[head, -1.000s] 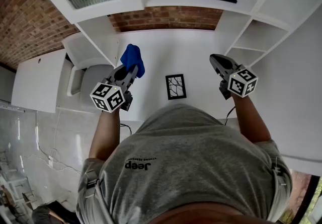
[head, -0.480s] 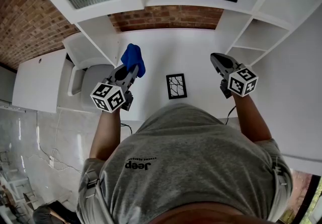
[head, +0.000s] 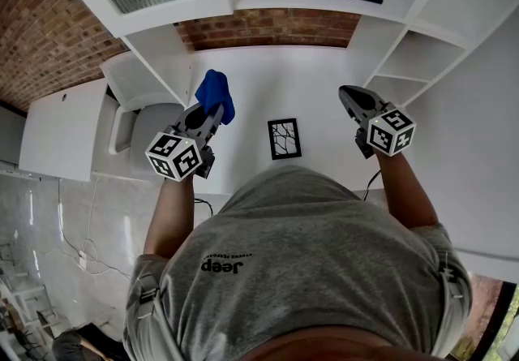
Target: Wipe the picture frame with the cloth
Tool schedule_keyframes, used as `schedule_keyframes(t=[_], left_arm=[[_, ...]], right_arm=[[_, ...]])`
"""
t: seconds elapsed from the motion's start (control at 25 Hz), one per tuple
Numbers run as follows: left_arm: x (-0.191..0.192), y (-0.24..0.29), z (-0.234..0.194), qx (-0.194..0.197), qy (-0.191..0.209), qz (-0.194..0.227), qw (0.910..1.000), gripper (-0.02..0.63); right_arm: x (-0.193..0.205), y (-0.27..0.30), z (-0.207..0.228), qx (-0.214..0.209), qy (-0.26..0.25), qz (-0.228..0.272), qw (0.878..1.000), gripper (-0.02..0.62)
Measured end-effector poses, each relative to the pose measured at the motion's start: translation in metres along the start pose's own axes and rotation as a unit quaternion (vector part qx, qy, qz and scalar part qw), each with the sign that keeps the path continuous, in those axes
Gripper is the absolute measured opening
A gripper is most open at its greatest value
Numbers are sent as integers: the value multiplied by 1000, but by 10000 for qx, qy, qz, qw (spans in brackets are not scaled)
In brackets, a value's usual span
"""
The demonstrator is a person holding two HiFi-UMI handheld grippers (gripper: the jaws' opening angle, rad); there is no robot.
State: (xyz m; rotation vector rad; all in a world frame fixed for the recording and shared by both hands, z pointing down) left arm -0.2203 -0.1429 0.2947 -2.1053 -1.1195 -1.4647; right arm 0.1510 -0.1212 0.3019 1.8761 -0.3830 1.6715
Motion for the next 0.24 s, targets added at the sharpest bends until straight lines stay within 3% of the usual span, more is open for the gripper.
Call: schedule_keyframes(t=[0.24], left_arm=[[-1,-1,1,21,7,5,10000,60]], right_arm=[[-1,0,-1,-19,-50,-19,10000,14]])
Point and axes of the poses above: the fingertips, and each gripper's own axes: y forward along the fingers, z to its right, x out of its underside, the point moved 6 cm from there along -y, backward along the fingers, and after that the axes turned 10 degrees about -y, right-handed, at the moved point
